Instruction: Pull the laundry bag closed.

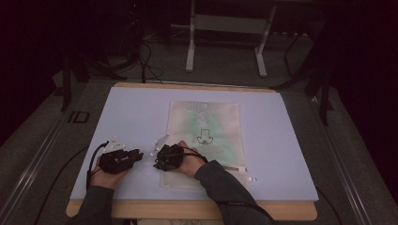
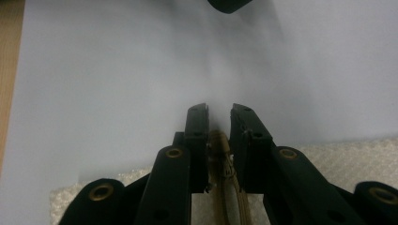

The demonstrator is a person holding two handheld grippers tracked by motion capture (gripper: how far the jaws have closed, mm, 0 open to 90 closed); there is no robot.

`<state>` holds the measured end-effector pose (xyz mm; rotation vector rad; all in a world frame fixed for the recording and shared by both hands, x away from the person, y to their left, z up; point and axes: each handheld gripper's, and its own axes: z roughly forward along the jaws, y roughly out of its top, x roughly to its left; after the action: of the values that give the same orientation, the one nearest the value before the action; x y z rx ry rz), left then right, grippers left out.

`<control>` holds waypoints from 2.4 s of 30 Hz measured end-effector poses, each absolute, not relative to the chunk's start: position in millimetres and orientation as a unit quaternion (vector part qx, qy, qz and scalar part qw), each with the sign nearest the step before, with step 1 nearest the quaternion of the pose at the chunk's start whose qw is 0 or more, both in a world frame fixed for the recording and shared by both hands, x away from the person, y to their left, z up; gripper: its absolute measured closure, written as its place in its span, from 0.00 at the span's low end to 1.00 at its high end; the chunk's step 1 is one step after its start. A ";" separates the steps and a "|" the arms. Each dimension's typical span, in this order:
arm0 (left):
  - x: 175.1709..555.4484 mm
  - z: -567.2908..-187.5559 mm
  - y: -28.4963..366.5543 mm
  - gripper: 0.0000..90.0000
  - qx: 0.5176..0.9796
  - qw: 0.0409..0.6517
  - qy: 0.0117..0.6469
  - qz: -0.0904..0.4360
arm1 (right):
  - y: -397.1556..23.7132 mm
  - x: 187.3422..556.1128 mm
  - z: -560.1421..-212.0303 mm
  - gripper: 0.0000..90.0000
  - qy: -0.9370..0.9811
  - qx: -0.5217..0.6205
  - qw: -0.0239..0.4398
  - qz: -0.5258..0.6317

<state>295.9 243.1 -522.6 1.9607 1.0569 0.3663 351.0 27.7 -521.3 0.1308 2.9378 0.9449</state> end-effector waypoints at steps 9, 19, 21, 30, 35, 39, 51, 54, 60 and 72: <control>295.9 -522.8 242.4 0.78 0.787 0.427 0.422 0.146 | 26.7 352.7 -521.5 0.90 0.949 0.047 0.024 0.310; 295.8 -522.8 242.1 0.78 0.787 0.426 0.422 0.146 | 18.1 353.7 -515.3 0.89 0.939 0.061 0.013 0.338; 295.7 -522.9 242.1 0.78 0.787 0.426 0.422 0.146 | 16.4 354.3 -513.2 0.89 0.937 0.061 0.015 0.343; 295.5 -523.1 241.3 0.78 0.790 0.425 0.419 0.143 | 8.7 353.0 -511.5 0.93 0.937 0.061 0.020 0.343; 295.5 -523.1 241.3 0.78 0.790 0.425 0.419 0.144 | 2.8 354.3 -513.1 0.92 0.937 0.069 0.014 0.342; 295.5 -523.0 241.7 0.78 0.788 0.426 0.420 0.144 | 7.7 354.3 -512.1 0.89 0.938 0.064 0.016 0.339; 295.9 -522.9 244.1 0.78 0.786 0.428 0.422 0.144 | 29.6 349.1 -520.0 0.82 0.954 0.046 0.036 0.295; 295.9 -523.0 243.6 0.77 0.787 0.428 0.421 0.143 | 30.3 347.6 -519.9 0.88 0.954 0.037 0.038 0.295; 296.0 -523.2 243.5 0.77 0.787 0.427 0.421 0.143 | 25.1 349.9 -515.8 0.90 0.946 0.049 0.030 0.318; 296.1 -523.5 242.4 0.77 0.788 0.426 0.421 0.143 | 12.7 350.9 -508.9 0.90 0.937 0.063 0.026 0.343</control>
<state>296.1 242.4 -523.5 1.9700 1.0525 0.3577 350.9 12.7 -508.9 0.1949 2.8949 1.0596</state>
